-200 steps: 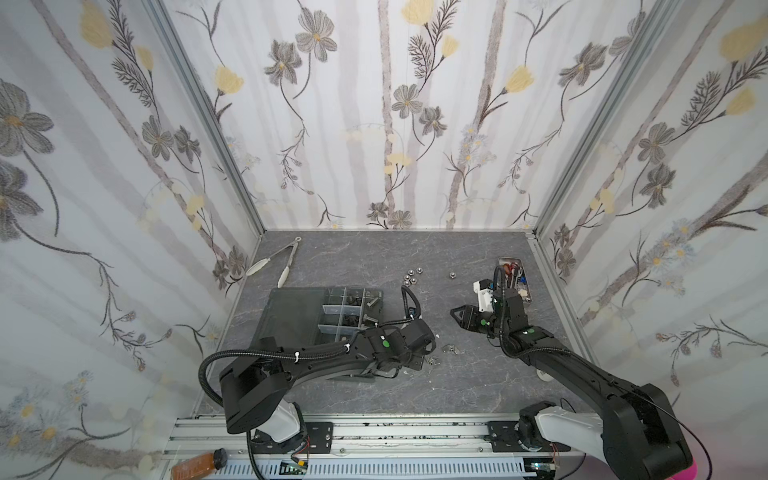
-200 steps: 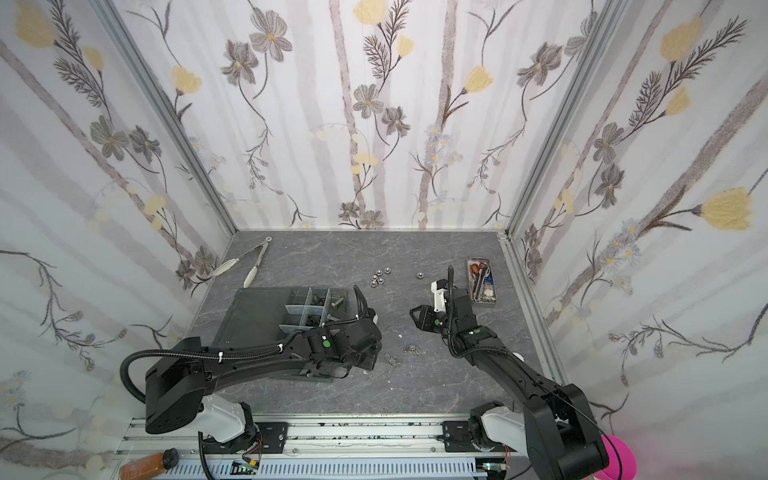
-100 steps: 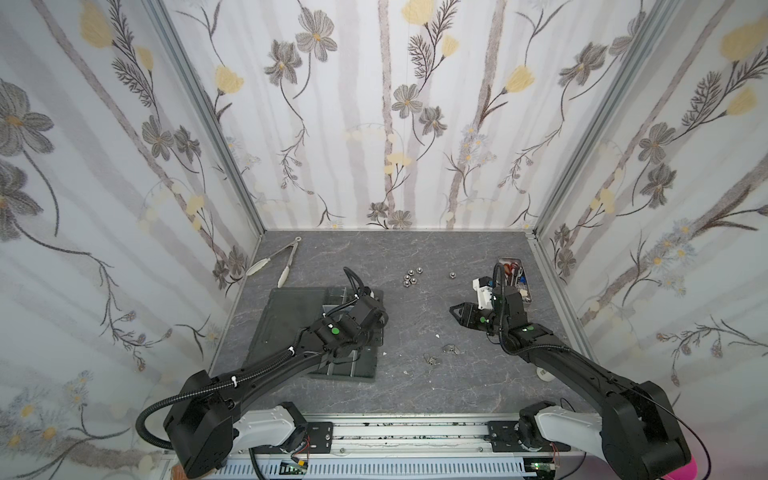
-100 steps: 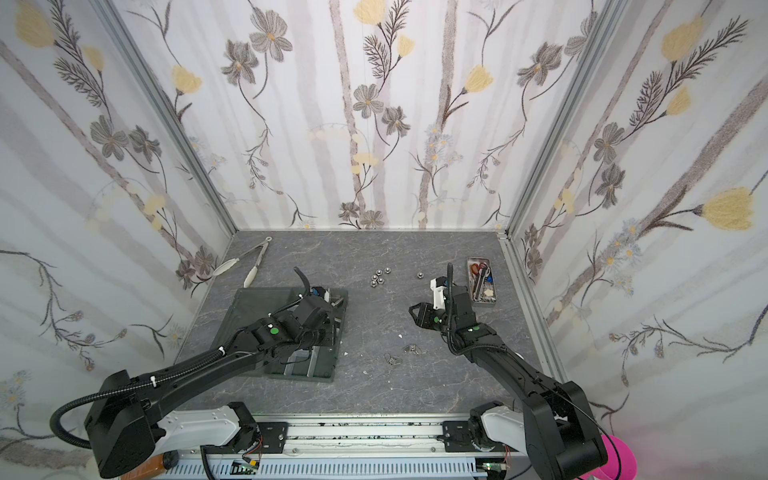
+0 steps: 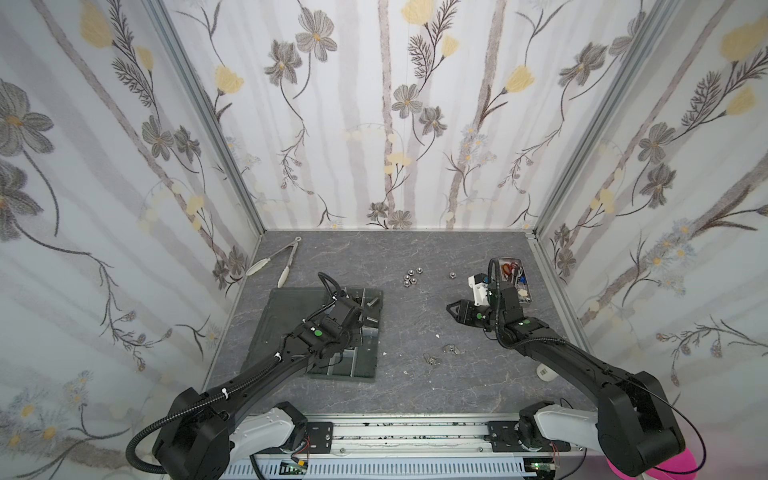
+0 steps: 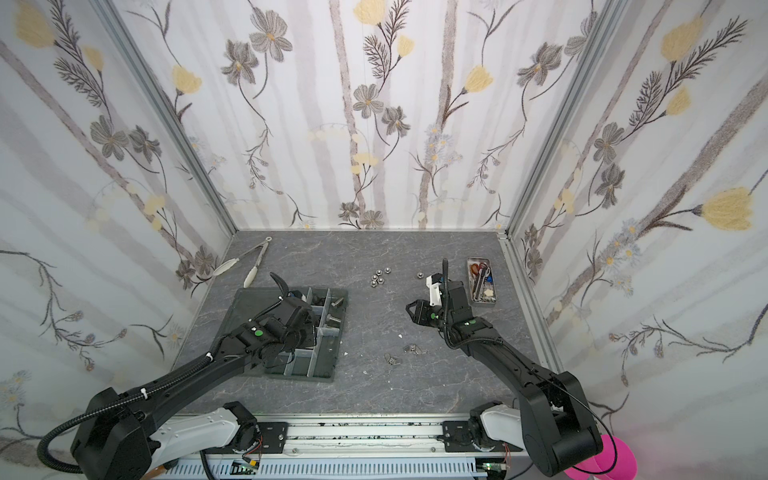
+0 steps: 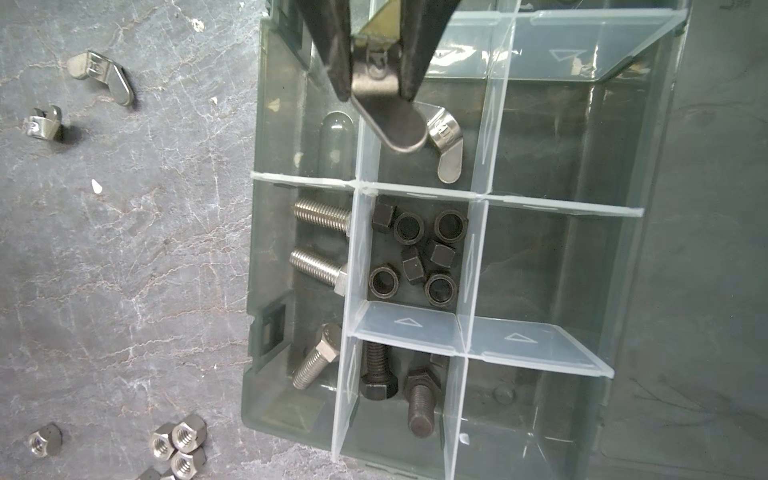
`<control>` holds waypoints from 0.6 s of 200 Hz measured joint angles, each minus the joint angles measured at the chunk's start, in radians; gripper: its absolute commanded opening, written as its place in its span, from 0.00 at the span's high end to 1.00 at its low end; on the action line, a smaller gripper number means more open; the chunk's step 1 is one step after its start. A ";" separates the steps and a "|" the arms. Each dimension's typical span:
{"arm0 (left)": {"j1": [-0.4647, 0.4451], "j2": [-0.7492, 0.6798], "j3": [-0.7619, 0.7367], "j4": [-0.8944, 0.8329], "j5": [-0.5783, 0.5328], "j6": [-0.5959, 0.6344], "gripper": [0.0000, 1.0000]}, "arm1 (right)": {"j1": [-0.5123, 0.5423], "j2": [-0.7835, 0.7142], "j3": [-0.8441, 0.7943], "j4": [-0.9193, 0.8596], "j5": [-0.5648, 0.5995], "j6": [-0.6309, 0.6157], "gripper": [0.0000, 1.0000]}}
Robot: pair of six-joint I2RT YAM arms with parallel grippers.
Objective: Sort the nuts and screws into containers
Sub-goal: 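Carry the wing nut with the left gripper over the organizer's wing-nut compartment, then open the left gripper to drop the wing nut while the right gripper lowers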
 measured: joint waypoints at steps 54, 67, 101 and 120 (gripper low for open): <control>0.001 0.039 -0.014 0.000 -0.012 -0.019 0.77 | 0.004 0.005 0.006 -0.005 -0.001 -0.003 0.55; 0.001 0.043 -0.014 0.000 -0.013 -0.021 0.69 | 0.005 0.005 0.003 -0.004 -0.001 -0.004 0.55; 0.004 0.040 -0.013 0.000 -0.019 -0.023 0.52 | 0.010 0.005 -0.001 -0.006 0.000 -0.011 0.54; 0.004 0.027 -0.010 -0.002 -0.019 -0.023 0.50 | 0.018 -0.001 -0.001 -0.013 0.008 -0.019 0.54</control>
